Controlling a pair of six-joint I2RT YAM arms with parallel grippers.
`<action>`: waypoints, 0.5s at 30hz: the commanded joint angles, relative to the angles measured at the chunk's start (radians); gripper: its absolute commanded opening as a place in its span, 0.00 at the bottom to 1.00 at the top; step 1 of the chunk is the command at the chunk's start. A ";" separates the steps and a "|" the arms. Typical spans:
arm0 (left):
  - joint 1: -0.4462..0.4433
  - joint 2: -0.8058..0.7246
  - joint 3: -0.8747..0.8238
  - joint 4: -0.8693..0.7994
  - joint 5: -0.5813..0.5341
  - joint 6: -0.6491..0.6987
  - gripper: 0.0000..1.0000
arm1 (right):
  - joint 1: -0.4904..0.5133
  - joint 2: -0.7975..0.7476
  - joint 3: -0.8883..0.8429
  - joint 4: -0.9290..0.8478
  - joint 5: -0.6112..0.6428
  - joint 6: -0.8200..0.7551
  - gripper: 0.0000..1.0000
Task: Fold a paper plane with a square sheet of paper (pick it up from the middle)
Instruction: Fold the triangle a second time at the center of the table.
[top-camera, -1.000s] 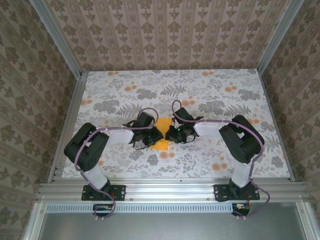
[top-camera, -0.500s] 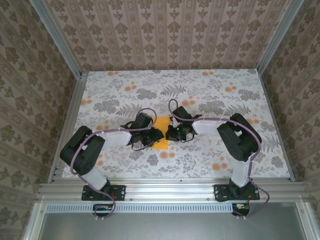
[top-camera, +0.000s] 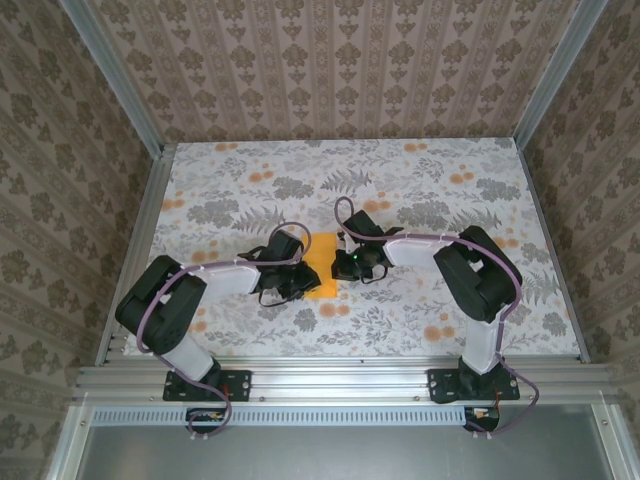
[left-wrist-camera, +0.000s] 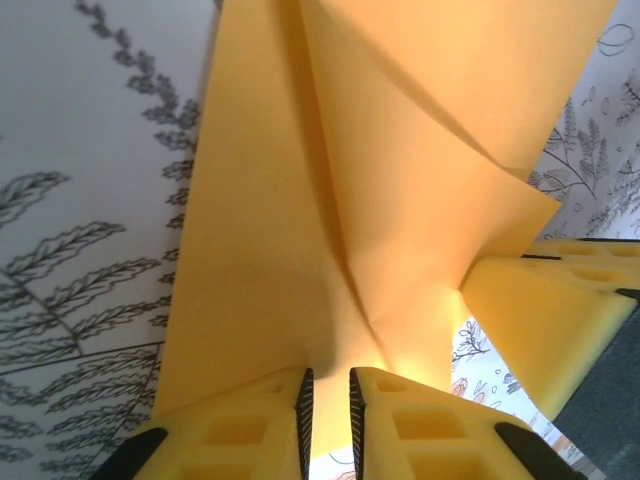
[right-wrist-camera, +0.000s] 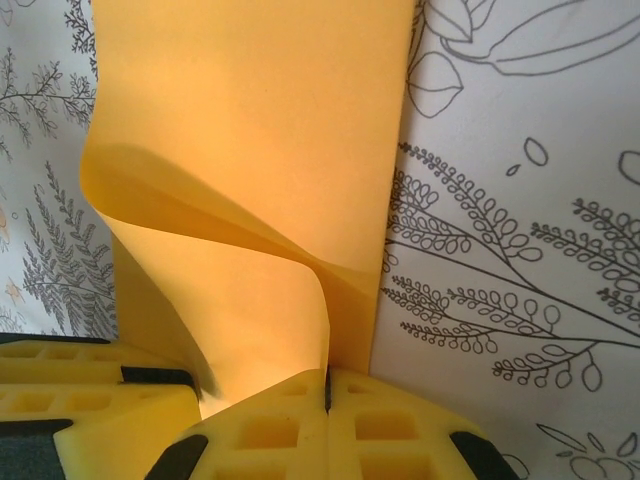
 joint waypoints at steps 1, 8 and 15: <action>0.003 0.014 0.005 -0.094 -0.018 0.036 0.16 | -0.013 0.029 0.019 -0.050 0.053 -0.028 0.05; 0.003 0.018 0.014 -0.133 -0.027 0.062 0.11 | -0.015 0.034 0.030 -0.063 0.057 -0.043 0.05; 0.003 0.021 0.028 -0.138 -0.022 0.076 0.11 | -0.020 0.052 0.044 -0.075 0.058 -0.055 0.06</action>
